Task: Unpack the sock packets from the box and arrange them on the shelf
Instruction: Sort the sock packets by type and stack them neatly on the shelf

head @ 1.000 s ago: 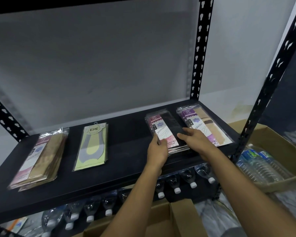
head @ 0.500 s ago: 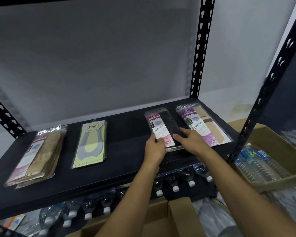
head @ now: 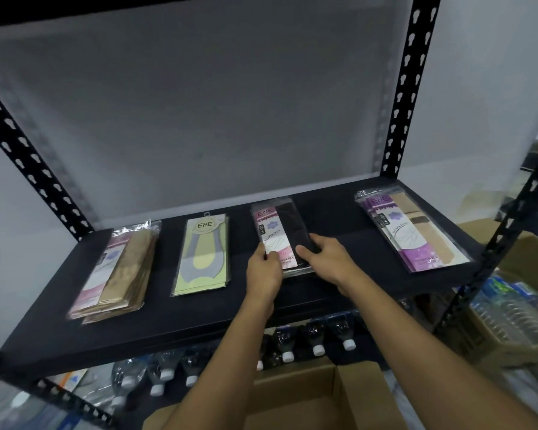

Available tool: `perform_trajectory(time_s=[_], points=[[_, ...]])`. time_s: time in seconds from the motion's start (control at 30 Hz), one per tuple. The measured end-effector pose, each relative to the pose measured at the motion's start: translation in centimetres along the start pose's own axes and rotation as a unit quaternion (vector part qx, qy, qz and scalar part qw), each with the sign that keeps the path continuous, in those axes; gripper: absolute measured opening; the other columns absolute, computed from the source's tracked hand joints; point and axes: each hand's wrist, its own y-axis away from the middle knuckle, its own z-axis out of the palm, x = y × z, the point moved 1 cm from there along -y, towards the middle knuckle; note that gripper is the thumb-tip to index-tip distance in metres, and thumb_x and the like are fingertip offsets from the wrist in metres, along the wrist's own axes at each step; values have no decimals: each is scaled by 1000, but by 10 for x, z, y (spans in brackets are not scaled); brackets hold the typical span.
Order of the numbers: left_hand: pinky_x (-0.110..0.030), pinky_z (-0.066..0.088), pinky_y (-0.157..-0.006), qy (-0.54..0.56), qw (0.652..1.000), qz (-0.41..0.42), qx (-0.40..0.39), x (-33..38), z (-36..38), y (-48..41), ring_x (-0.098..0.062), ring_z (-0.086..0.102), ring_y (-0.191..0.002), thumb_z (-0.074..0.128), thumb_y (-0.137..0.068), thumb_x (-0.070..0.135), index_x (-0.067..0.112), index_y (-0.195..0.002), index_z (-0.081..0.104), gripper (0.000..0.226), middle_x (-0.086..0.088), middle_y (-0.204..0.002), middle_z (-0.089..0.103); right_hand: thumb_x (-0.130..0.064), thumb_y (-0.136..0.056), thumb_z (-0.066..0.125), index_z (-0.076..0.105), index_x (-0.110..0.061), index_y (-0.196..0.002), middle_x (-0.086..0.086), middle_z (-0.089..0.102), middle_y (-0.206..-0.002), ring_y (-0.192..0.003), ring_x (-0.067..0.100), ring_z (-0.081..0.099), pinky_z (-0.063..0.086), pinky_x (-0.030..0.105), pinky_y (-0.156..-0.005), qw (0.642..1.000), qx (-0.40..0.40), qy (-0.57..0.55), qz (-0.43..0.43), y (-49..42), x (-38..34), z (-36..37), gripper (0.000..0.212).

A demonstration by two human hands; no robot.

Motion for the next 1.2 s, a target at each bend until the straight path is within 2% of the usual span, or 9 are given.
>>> perform_trajectory(time_s=[0.23, 0.33, 0.43, 0.53, 0.7, 0.83, 0.9, 1.03, 1.2], points=[[-41, 57, -88, -3, 1000, 1, -18, 4, -11, 1, -18, 69, -94, 37, -97, 13, 22, -130, 58, 40, 1, -106, 72, -34, -89, 60, 63, -24, -120, -5, 69, -112, -102, 14, 64, 51, 37, -94, 1000, -3, -3, 9, -5, -1, 9, 33], [-36, 57, -84, 4, 1000, -8, -20, 6, -12, 2, -17, 68, -93, 38, -98, 13, 21, -125, 57, 35, 2, -104, 70, -39, -88, 60, 55, -18, -129, -4, 64, -121, -109, 17, 61, 49, 36, -97, 1000, 3, -11, 20, -5, 0, 9, 47], [-38, 53, -92, -2, 1000, -10, -13, 8, -15, 5, -17, 65, -100, 41, -98, 20, 15, -139, 47, 41, 2, -119, 65, -36, -90, 58, 44, -8, -137, 2, 59, -127, -118, 21, 54, 44, 31, -97, 999, 20, -11, 29, -2, -1, 8, 56], [-35, 48, -95, -47, 998, 50, 11, 14, -16, 14, -15, 58, -107, 44, -99, 21, 17, -142, 44, 43, 6, -122, 56, -38, -90, 59, 43, -7, -138, 5, 54, -136, -122, 20, 52, 42, 29, -99, 999, 31, -5, 20, 1, 1, 2, 60], [-45, 37, -111, -131, 979, 150, 43, 27, 1, 31, -17, 49, -128, 53, -95, 27, 20, -140, 48, 46, 2, -142, 47, -39, -86, 63, 49, -15, -135, 4, 55, -134, -122, 16, 52, 42, 29, -100, 996, 90, 18, -7, 11, 6, -31, 56], [-29, 38, -109, -117, 970, 211, 2, 43, 40, 52, -10, 47, -124, 58, -95, 23, 17, -137, 50, 43, 2, -137, 49, -33, -86, 66, 57, -12, -127, 5, 60, -129, -119, 17, 54, 41, 27, -97, 987, 147, 54, -26, 23, 14, -73, 47], [-32, 41, -107, -100, 973, 204, -40, 44, 67, 58, -11, 49, -123, 59, -94, 23, 17, -136, 51, 44, 3, -135, 51, -29, -86, 65, 59, -10, -125, 6, 61, -128, -119, 19, 55, 40, 26, -96, 980, 183, 77, -31, 26, 22, -96, 44], [-22, 38, -101, -94, 977, 139, -129, 36, 123, 59, -9, 48, -127, 61, -93, 26, 17, -140, 46, 50, 3, -141, 48, -25, -84, 65, 62, -9, -118, 11, 62, -123, -116, 25, 56, 43, 32, -96, 959, 244, 138, -29, 21, 47, -143, 37], [-32, 44, -103, -95, 976, 66, -185, 23, 178, 48, -15, 51, -123, 65, -87, 25, 20, -137, 47, 53, 4, -133, 50, -23, -83, 61, 54, -6, -127, 18, 52, -124, -120, 35, 45, 40, 40, -101, 946, 233, 225, 30, 3, 81, -183, 48]])
